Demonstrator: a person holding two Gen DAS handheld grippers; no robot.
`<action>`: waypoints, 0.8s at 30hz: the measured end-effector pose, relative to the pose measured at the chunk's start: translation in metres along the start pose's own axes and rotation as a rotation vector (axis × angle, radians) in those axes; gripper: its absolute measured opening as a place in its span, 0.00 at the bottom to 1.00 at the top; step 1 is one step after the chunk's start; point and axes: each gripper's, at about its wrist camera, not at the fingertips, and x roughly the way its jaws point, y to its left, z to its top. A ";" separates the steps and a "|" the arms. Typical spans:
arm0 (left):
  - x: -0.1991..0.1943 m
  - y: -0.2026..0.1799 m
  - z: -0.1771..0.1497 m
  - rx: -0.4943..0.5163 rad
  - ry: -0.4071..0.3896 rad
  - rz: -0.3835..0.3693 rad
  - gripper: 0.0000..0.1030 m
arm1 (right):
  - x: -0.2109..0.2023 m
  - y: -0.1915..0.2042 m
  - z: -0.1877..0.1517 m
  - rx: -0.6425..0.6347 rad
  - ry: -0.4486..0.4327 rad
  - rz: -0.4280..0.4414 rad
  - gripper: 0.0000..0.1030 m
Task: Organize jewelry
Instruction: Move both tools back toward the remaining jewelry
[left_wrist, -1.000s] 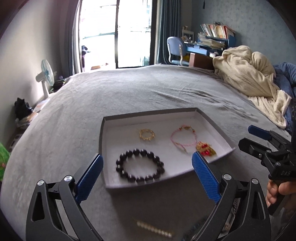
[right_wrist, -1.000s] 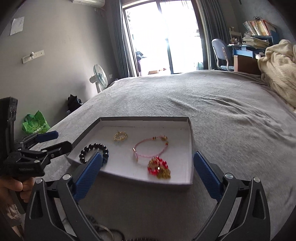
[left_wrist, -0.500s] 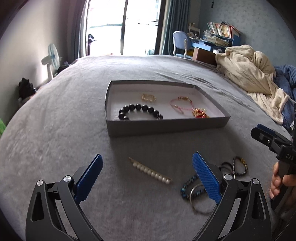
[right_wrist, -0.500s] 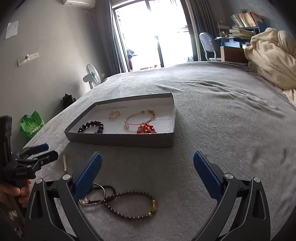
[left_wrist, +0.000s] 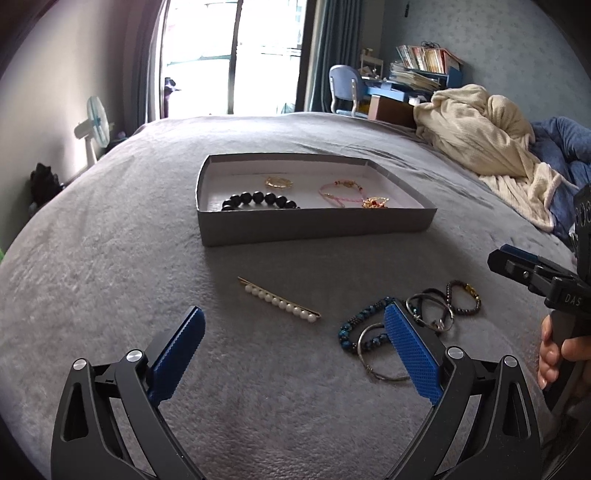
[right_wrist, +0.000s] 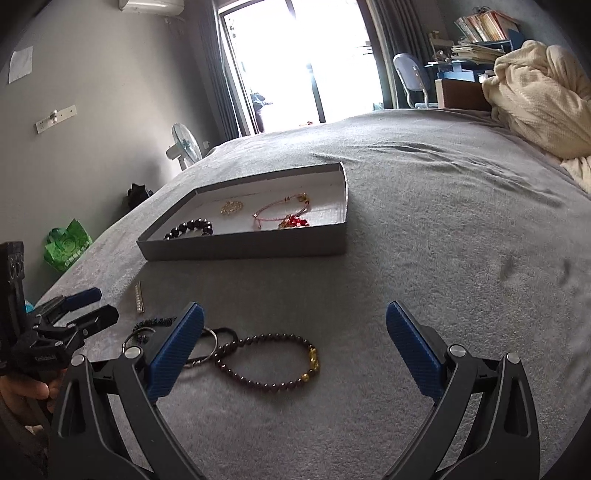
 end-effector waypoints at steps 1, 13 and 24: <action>0.000 -0.001 0.000 0.004 0.001 0.001 0.94 | 0.000 0.002 0.000 -0.007 0.003 0.000 0.95; -0.002 -0.019 -0.008 0.100 0.013 -0.064 0.94 | 0.003 0.012 -0.013 -0.029 0.076 0.001 0.95; 0.006 -0.047 -0.015 0.210 0.076 -0.066 0.88 | 0.006 0.009 -0.017 -0.016 0.106 -0.003 0.95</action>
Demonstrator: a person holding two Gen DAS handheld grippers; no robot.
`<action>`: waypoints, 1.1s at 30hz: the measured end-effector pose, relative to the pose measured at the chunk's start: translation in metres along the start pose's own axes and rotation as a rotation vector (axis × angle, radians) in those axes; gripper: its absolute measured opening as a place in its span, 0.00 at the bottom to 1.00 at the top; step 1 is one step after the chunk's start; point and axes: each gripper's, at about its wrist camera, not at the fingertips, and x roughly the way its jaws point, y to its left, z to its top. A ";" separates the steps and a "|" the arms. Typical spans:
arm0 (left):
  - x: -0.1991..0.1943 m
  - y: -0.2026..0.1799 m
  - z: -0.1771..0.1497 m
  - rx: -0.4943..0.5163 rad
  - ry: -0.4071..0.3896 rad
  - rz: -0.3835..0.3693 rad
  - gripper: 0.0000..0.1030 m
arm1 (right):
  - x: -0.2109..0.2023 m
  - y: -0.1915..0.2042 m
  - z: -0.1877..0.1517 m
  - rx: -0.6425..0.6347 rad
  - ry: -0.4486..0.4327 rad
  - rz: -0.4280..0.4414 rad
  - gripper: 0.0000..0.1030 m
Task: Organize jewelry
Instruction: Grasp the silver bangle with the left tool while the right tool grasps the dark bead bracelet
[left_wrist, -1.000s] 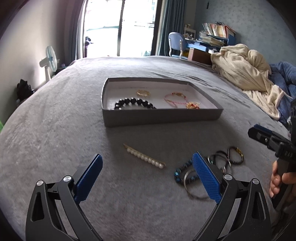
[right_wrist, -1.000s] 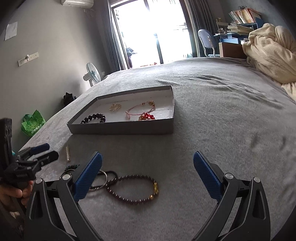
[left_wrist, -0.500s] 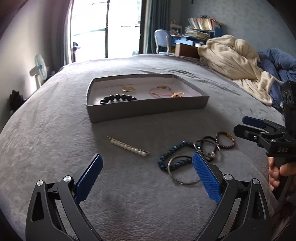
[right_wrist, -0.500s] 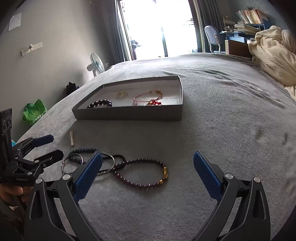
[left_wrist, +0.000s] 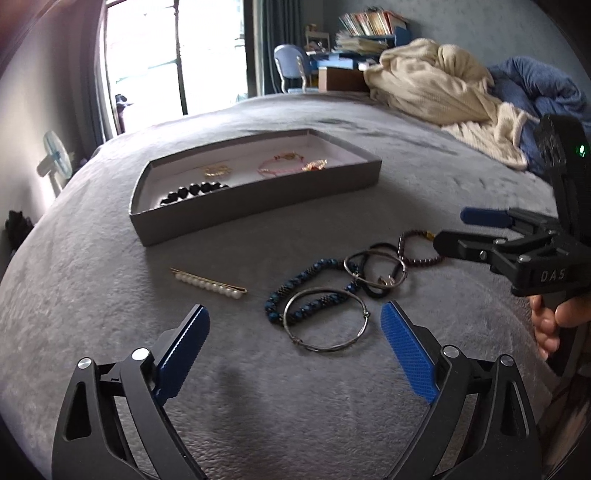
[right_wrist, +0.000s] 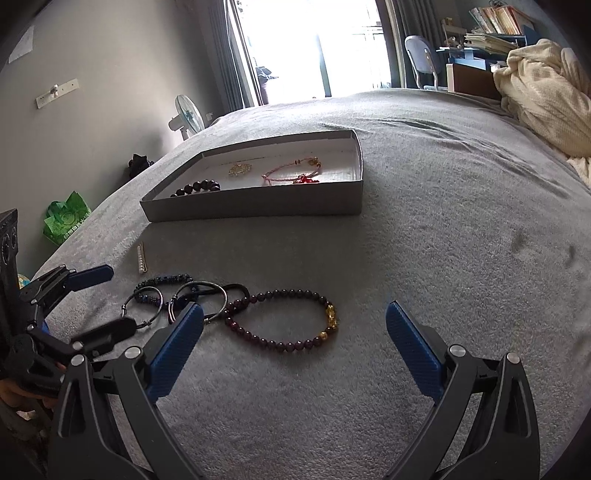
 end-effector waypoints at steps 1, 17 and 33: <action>0.002 -0.001 0.000 0.006 0.009 0.001 0.85 | 0.000 0.000 0.000 0.001 0.001 0.001 0.95; -0.003 0.040 -0.010 -0.200 0.014 0.008 0.50 | 0.012 -0.002 -0.002 0.019 0.065 -0.011 0.85; 0.003 0.040 -0.009 -0.193 0.042 0.037 0.68 | 0.033 -0.009 0.006 0.028 0.143 -0.107 0.60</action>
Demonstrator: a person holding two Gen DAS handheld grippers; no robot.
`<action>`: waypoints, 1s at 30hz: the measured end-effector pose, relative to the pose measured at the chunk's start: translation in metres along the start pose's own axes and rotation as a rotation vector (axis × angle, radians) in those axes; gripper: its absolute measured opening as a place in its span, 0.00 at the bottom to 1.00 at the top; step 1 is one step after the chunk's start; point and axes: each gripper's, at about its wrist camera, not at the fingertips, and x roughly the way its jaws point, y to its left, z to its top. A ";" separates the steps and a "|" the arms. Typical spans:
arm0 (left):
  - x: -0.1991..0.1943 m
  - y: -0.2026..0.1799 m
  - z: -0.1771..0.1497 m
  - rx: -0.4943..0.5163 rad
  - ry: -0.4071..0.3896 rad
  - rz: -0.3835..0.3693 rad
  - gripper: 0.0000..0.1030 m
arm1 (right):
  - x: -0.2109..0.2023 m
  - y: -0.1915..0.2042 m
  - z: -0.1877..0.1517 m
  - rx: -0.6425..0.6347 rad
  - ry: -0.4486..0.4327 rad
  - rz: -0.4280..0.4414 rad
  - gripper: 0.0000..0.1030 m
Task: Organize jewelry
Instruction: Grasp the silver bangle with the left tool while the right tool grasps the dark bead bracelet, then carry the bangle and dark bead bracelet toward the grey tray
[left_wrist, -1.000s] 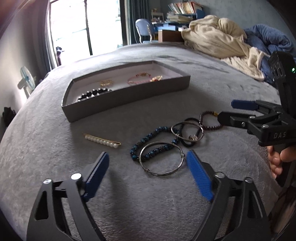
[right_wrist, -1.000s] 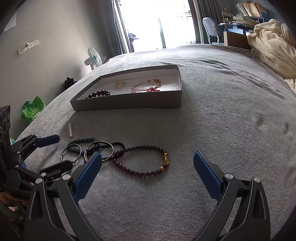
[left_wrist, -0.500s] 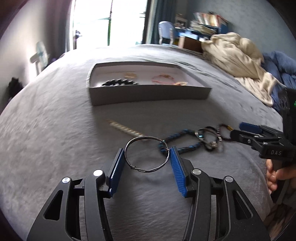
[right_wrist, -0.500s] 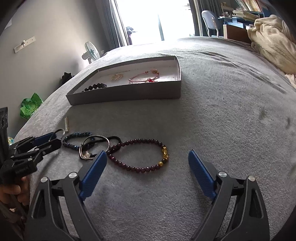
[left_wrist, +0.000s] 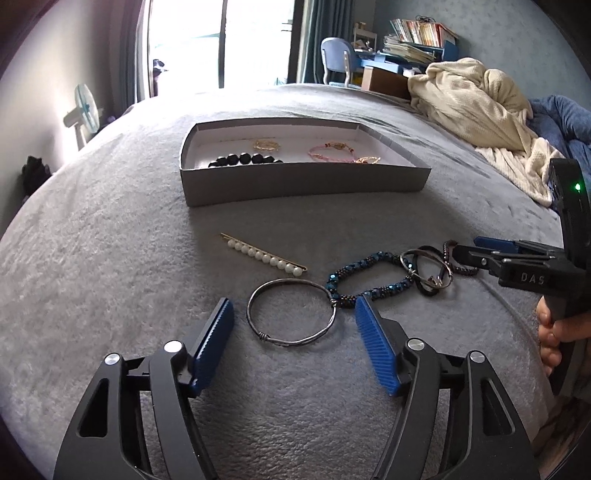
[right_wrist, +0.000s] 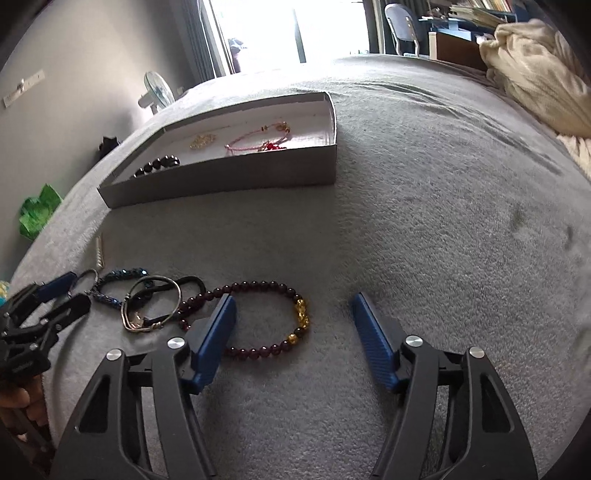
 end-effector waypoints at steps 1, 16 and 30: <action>0.001 0.000 0.001 -0.001 0.005 0.002 0.68 | 0.001 0.002 0.000 -0.011 0.003 -0.009 0.59; 0.006 0.005 0.001 -0.024 0.019 0.033 0.57 | -0.001 0.011 -0.005 -0.057 -0.004 -0.033 0.14; 0.002 0.005 0.000 -0.029 0.012 0.027 0.50 | -0.013 -0.001 -0.007 -0.003 -0.064 0.051 0.04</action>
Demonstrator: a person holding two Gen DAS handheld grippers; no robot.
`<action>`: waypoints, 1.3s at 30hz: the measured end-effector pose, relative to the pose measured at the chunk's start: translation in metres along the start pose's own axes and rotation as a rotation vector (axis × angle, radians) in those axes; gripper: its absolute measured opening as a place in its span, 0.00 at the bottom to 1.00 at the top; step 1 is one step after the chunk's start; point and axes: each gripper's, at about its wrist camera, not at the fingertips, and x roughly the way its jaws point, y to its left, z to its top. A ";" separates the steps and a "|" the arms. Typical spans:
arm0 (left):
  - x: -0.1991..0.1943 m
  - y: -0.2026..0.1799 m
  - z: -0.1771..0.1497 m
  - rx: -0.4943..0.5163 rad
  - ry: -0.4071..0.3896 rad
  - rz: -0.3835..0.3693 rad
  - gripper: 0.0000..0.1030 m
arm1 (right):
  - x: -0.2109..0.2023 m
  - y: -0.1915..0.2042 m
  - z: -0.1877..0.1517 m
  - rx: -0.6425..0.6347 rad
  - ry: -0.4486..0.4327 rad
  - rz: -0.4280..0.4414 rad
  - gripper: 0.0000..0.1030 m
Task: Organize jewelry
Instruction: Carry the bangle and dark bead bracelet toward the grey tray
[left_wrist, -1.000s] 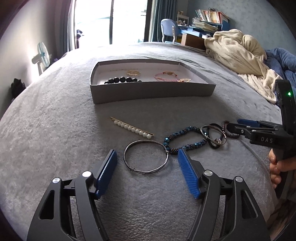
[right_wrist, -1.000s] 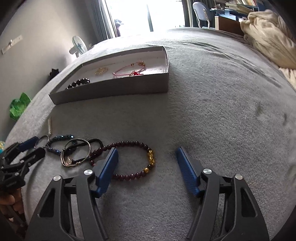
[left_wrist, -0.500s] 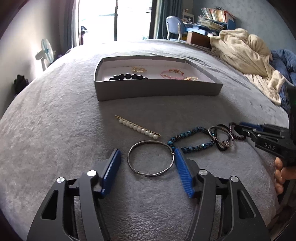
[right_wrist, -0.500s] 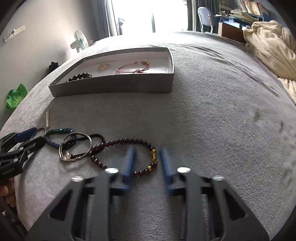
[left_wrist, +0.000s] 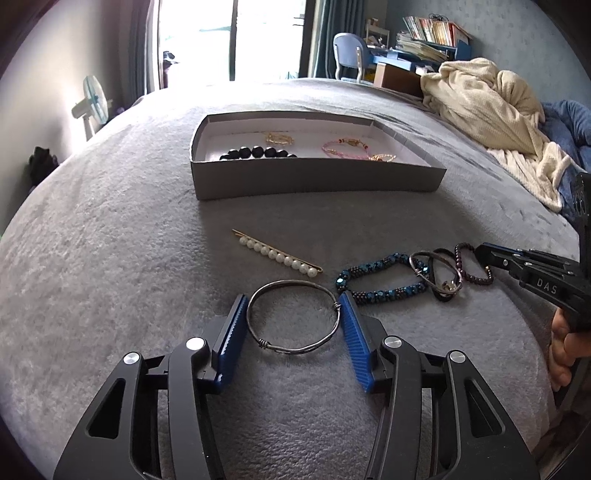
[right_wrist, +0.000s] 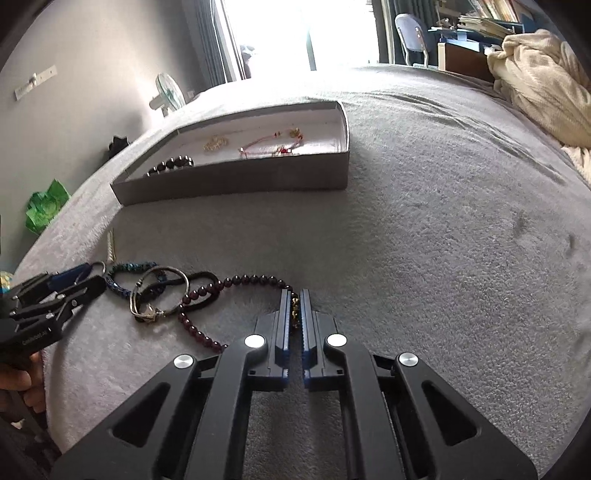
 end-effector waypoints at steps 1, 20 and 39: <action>-0.002 0.001 0.000 -0.005 -0.008 -0.010 0.50 | -0.003 -0.001 0.000 0.005 -0.016 0.006 0.04; -0.018 -0.006 0.046 0.036 -0.084 -0.021 0.50 | -0.043 0.002 0.040 0.016 -0.169 0.075 0.04; 0.007 -0.014 0.105 0.072 -0.127 -0.037 0.50 | -0.039 0.023 0.115 -0.058 -0.239 0.103 0.04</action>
